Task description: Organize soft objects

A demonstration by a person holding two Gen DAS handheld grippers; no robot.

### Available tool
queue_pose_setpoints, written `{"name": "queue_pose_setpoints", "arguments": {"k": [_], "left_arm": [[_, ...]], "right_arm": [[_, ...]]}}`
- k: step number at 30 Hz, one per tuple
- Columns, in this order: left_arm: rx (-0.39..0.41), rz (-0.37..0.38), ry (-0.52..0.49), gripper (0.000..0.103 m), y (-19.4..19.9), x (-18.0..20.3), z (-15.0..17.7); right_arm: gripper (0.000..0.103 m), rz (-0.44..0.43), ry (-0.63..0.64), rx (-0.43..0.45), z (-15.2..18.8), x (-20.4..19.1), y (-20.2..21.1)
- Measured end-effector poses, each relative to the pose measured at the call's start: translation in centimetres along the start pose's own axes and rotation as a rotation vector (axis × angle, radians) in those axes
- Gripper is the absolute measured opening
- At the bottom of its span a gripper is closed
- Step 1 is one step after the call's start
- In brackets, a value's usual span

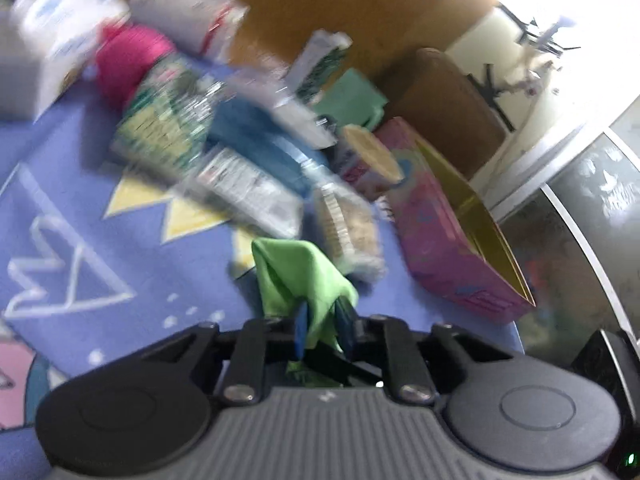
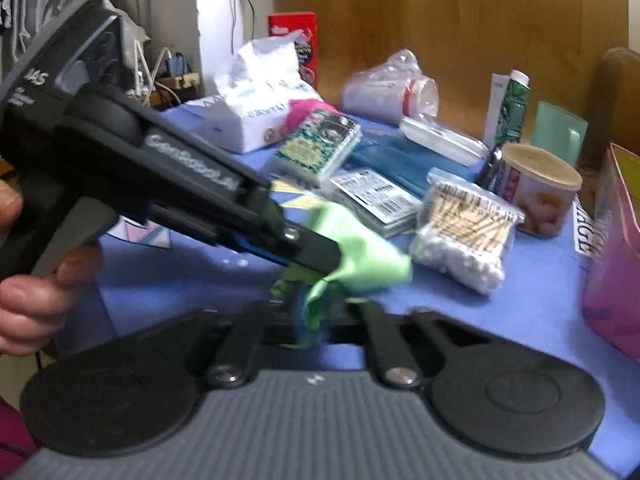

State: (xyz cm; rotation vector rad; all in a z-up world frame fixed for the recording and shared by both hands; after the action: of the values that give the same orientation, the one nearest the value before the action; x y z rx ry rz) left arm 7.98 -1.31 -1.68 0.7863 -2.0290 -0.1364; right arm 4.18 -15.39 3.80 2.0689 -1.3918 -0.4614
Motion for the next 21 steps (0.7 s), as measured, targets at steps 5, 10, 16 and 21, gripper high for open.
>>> {"name": "queue_pose_setpoints", "arguments": {"k": [5,10,16,21], "left_arm": [[-0.014,0.097,-0.172,0.015,-3.8,5.7,-2.6],[-0.071,0.240,-0.351,0.016,-10.0,12.6,-4.0],[-0.069,0.187,-0.446,0.024,-16.1,16.0,-3.7],[-0.002,0.133,-0.419,0.035,-13.9,14.1,-3.3]], "right_arm": [[0.006,0.187,-0.034,0.179,0.0,2.5,3.3],[0.006,0.473,-0.110,0.292,-0.7,8.3,5.4],[0.007,0.671,-0.244,0.226,0.0,15.5,5.1],[0.048,0.770,-0.365,0.205,1.5,17.8,5.5]]}}
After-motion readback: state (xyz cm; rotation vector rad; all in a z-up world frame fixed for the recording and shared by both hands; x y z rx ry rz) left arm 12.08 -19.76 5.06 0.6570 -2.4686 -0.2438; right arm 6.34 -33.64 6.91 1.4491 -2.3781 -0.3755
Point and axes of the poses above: each gripper's, at about its wrist camera, not at the fingertips, and y roughly against the way its jaws point, x to its right, z to its underside, the point moved 4 cm from there along -y, roughly the way its jaws point, and after that the axes turned 15 degrees about z, right-handed, at the moved point
